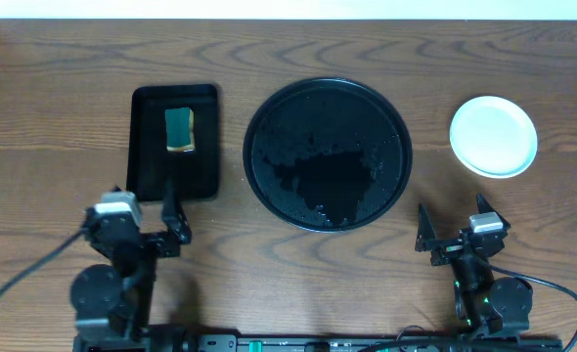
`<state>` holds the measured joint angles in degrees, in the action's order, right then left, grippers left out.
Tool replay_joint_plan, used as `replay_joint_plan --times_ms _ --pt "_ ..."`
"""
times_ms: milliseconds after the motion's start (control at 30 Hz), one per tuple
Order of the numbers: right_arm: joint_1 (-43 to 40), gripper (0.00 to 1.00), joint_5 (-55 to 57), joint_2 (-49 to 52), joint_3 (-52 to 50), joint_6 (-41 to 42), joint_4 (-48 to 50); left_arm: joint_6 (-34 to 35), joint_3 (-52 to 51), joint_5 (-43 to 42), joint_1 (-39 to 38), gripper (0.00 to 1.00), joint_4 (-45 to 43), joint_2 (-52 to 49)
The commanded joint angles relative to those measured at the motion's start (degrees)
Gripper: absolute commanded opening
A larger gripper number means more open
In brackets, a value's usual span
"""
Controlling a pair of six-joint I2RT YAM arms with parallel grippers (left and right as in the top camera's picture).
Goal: Clean dirty plates on tray and stack at the side
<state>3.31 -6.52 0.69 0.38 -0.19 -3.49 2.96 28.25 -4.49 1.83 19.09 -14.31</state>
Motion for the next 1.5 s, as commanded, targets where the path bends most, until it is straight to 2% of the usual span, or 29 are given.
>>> replay_joint_plan --times_ms 0,67,267,333,633,767,900,1467 --pt "-0.3 0.99 0.3 -0.3 -0.1 1.0 -0.2 0.2 -6.3 0.3 0.0 0.85 -2.9 5.9" --pt "-0.3 0.99 0.3 -0.3 -0.1 1.0 -0.2 1.0 -9.8 0.3 0.0 0.85 -8.5 8.9" --pt "-0.3 0.99 0.3 -0.3 -0.1 1.0 -0.2 2.6 -18.6 -1.4 0.0 0.85 -33.7 14.2" --pt "-0.3 0.99 0.3 -0.3 -0.1 1.0 -0.2 4.3 -20.1 -1.5 0.0 0.85 -36.5 14.2" --pt "-0.3 0.99 0.3 -0.3 -0.1 1.0 -0.2 8.7 -28.0 -1.5 0.0 0.85 -30.2 14.2" --pt "-0.3 0.99 0.3 -0.3 -0.1 1.0 -0.2 8.8 -28.0 0.1 0.2 0.85 -20.8 14.2" --pt "-0.3 0.99 0.3 -0.3 -0.1 1.0 -0.2 8.7 -28.0 1.1 0.1 0.85 -15.1 14.2" --pt "-0.3 0.99 0.3 -0.3 -0.1 1.0 -0.2 8.7 -28.0 1.1 0.1 0.85 -15.3 14.1"
